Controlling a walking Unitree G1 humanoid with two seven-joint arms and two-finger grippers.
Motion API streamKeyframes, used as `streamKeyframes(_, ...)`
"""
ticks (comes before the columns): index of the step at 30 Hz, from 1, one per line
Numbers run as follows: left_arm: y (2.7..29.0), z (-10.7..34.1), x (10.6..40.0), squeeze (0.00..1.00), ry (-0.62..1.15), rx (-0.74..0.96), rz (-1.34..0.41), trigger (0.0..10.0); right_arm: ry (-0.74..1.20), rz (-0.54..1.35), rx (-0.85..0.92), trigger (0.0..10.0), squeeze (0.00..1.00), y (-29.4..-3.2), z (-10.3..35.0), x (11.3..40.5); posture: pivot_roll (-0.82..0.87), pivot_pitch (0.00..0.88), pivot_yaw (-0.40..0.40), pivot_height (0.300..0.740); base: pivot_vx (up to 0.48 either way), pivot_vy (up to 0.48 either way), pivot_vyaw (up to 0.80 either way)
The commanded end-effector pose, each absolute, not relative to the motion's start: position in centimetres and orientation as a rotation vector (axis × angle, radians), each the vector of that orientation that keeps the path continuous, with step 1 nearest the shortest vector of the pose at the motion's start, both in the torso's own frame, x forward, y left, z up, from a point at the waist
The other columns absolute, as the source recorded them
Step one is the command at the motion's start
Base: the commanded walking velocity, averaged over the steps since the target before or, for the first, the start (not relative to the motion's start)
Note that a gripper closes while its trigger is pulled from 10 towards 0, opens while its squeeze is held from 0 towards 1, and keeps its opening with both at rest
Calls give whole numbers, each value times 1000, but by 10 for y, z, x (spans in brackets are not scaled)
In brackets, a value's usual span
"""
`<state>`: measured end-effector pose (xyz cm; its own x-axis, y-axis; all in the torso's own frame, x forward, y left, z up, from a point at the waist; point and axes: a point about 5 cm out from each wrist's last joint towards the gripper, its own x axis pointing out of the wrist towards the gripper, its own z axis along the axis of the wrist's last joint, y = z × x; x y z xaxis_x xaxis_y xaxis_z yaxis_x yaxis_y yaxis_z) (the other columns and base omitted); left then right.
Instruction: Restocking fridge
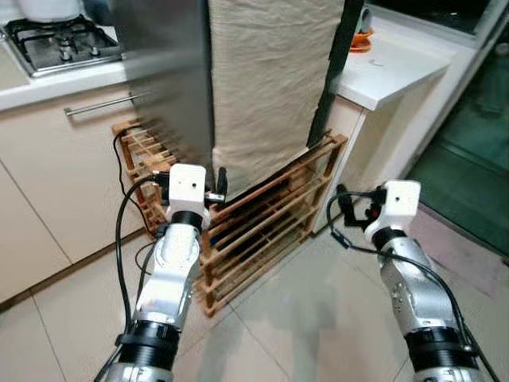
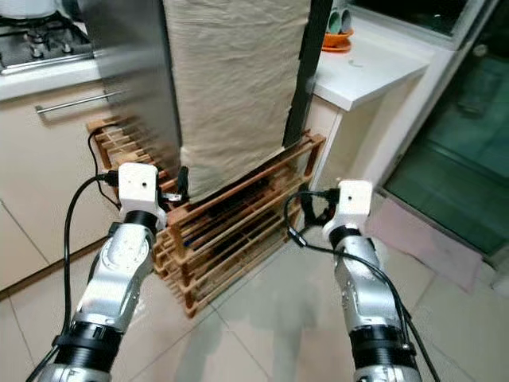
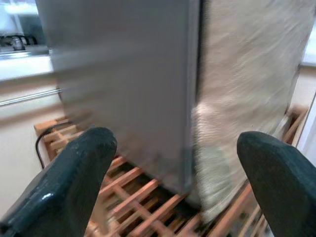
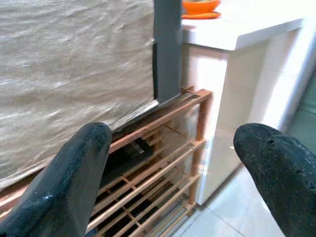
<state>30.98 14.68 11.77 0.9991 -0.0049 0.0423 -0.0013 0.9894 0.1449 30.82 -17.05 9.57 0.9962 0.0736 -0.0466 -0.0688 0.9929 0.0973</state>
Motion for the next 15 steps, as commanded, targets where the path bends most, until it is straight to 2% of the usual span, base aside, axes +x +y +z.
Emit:
streamKeyframes(1, 129, 124, 313, 0, -71, 130, -80, 10000, 19, 13, 74, 10000, 0, -185, 102, 309, -10, 0, -59, 740, 0, 476, -763)
streamKeyframes(14, 129, 127, 309, 0, -103, 95, -103, 10000, 21, 4, 69, 10000, 0, -184, 98, 308, 4, 0, -62, 740, 0, 478, -754)
streamKeyframes(15, 129, 128, 308, 0, -106, 92, -100, 10000, 22, 5, 69, 10000, 0, -184, 97, 308, 4, 0, -62, 740, 0, 0, -731)
